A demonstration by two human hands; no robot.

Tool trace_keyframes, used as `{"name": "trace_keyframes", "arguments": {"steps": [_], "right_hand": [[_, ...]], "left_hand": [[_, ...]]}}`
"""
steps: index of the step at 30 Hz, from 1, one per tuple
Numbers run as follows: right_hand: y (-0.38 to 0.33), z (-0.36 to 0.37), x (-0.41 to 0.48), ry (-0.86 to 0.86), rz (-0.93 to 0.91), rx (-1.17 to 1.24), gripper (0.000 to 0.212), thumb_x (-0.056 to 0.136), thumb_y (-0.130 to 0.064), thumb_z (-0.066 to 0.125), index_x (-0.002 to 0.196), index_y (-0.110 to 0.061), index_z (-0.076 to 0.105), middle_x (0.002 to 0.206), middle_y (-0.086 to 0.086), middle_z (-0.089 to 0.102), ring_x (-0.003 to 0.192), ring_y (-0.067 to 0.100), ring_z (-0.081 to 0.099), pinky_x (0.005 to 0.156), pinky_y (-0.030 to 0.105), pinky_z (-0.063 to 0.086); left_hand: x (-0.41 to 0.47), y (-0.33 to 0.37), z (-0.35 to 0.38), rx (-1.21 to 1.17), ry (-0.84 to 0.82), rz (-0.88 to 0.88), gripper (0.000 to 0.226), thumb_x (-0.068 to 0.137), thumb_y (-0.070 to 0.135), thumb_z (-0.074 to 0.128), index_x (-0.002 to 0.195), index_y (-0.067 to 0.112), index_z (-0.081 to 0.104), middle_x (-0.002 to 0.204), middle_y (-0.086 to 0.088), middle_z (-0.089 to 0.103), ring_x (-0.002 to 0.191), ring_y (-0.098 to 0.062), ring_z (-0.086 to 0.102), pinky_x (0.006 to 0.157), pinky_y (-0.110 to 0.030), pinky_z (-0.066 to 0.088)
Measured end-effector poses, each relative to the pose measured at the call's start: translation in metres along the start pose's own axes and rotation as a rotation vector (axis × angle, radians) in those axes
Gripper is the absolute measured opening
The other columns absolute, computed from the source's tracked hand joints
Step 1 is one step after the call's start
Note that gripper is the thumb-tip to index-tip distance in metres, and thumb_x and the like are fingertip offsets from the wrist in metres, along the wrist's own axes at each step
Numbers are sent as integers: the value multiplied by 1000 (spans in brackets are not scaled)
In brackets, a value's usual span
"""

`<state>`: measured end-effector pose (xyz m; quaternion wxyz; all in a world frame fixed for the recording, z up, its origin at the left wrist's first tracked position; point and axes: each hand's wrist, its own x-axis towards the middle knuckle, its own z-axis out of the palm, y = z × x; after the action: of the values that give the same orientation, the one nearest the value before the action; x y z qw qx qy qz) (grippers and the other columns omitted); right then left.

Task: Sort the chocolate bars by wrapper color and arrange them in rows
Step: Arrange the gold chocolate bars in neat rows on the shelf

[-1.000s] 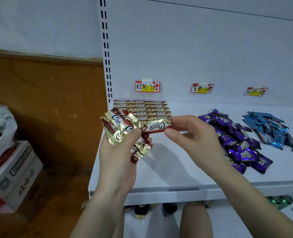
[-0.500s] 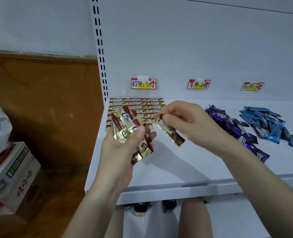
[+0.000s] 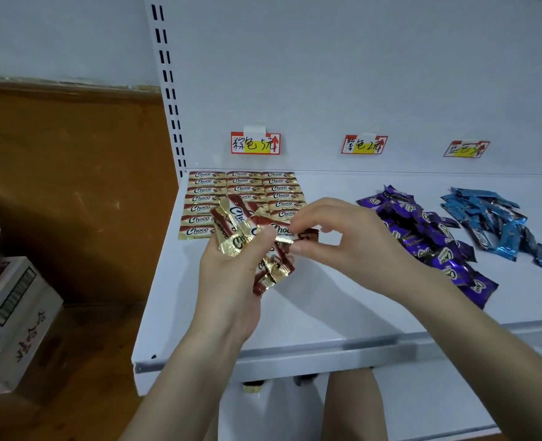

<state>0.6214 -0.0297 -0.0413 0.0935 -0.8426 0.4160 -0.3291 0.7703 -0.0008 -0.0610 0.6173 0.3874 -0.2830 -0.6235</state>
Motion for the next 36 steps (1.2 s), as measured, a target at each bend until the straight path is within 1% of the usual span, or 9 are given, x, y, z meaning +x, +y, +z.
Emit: {"name": "trace_keyframes", "arguments": {"steps": [4, 7, 9, 12, 14, 20, 25, 32, 36], "right_hand": [[34, -6, 8, -59, 142, 29, 14, 78, -14, 72, 91, -10, 70, 93, -4, 65, 84, -9, 52, 74, 4, 37], [62, -11, 16, -139, 243, -59, 13, 80, -9, 69, 93, -12, 70, 100, 0, 66, 84, 1, 52, 73, 1, 32], [72, -9, 23, -198, 273, -105, 15, 81, -8, 68, 95, -11, 70, 103, 0, 65, 92, 10, 54, 76, 7, 35], [78, -1, 33, -270, 252, -140, 17, 80, -7, 68, 97, -9, 70, 104, 4, 65, 98, 19, 55, 84, 22, 37], [79, 4, 37, -295, 232, -147, 18, 80, -7, 68, 98, -9, 70, 105, 6, 65, 99, 20, 55, 83, 22, 36], [80, 14, 38, -348, 183, -177, 18, 83, -9, 64, 100, -11, 70, 107, 4, 65, 102, 20, 53, 86, 26, 37], [82, 17, 34, -321, 129, -165, 13, 81, -4, 65, 91, -8, 74, 98, 9, 68, 95, 25, 57, 80, 21, 34], [81, 21, 38, -314, 137, -172, 16, 85, -5, 62, 97, -8, 72, 102, 9, 66, 98, 24, 54, 80, 21, 33], [82, 21, 39, -320, 118, -189, 15, 84, -5, 62, 96, -7, 72, 100, 8, 66, 96, 23, 55, 72, 11, 29]], "left_hand": [[7, -2, -5, 13, 5, -16, 32, 83, 13, 62, 116, 17, 61, 100, -8, 72, 82, -20, 71, 71, -33, 58], [13, -1, -12, 0, 46, -35, 35, 81, 18, 61, 115, 20, 60, 98, -4, 73, 83, -17, 71, 71, -33, 58], [16, -1, -17, -27, 88, -72, 29, 88, 14, 58, 115, 22, 59, 98, -1, 74, 86, -18, 72, 77, -36, 57], [17, -4, -21, -67, 148, -123, 27, 91, 10, 54, 114, 23, 58, 100, -4, 73, 90, -20, 71, 84, -37, 53], [17, -6, -22, -66, 173, -118, 25, 89, 10, 55, 109, 24, 58, 102, -5, 73, 94, -23, 70, 88, -41, 52], [15, -6, -23, -70, 115, -62, 37, 89, 8, 53, 124, 20, 52, 102, -8, 72, 89, -24, 71, 88, -43, 51], [14, -6, -23, -71, 120, -67, 35, 89, 8, 52, 122, 19, 53, 101, -8, 73, 89, -24, 71, 89, -45, 51], [14, -5, -23, -78, 125, -70, 30, 90, 7, 50, 117, 19, 54, 99, -8, 73, 87, -24, 71, 84, -43, 54], [15, -5, -23, -105, 144, -80, 29, 90, 5, 51, 116, 19, 54, 100, -9, 73, 85, -25, 72, 79, -43, 57]]}}
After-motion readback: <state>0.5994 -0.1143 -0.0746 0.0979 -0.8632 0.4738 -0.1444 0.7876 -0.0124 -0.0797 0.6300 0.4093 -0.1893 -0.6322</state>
